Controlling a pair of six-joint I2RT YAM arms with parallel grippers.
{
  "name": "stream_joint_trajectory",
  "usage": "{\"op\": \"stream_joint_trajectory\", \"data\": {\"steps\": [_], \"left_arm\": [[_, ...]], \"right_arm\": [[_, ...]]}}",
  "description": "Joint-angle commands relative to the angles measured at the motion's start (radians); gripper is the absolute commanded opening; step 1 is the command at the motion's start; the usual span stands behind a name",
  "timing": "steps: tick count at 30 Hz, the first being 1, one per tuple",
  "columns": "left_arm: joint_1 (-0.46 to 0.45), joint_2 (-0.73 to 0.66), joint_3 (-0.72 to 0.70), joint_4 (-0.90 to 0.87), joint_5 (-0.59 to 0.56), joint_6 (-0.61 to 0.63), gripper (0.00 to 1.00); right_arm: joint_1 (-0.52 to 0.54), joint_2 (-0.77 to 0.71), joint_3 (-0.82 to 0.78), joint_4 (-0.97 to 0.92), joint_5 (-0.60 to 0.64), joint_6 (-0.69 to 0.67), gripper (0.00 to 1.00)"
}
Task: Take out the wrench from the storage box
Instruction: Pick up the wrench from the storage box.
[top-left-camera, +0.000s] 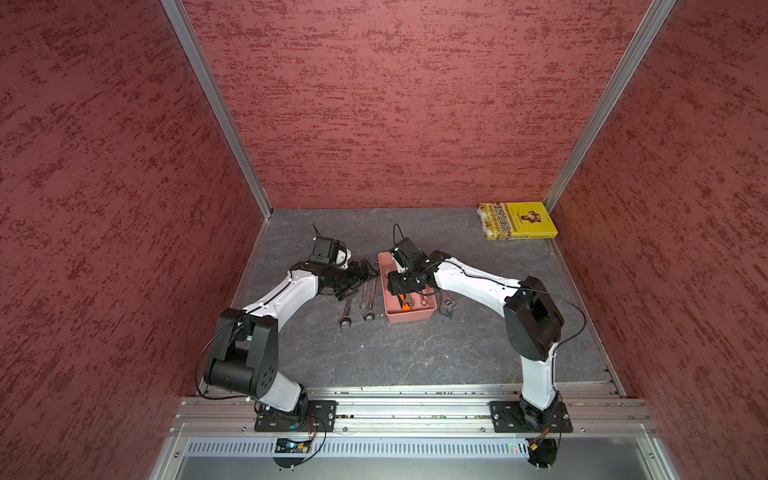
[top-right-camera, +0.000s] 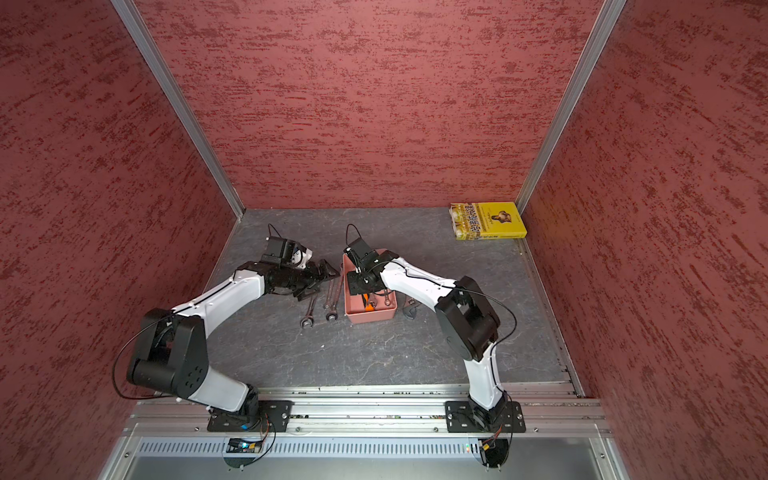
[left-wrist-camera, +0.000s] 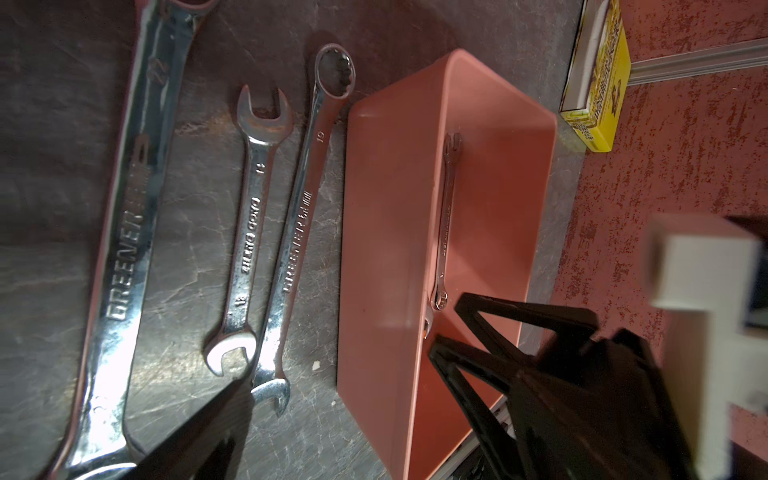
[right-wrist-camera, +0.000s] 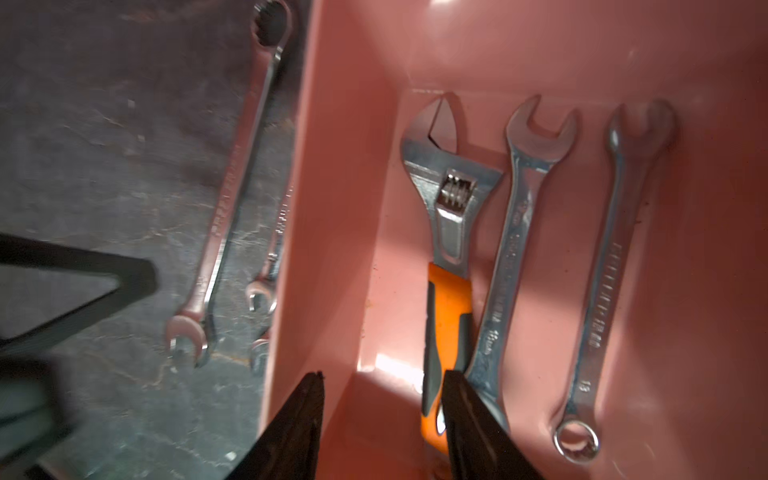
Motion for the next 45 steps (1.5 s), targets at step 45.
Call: {"op": "stream_joint_trajectory", "data": {"steps": [45], "left_arm": [[0.009, -0.041, -0.039, 0.034, 0.032, 0.001, 1.0]], "right_arm": [[-0.008, 0.258, 0.136, -0.121, 0.103, 0.015, 0.07]]}}
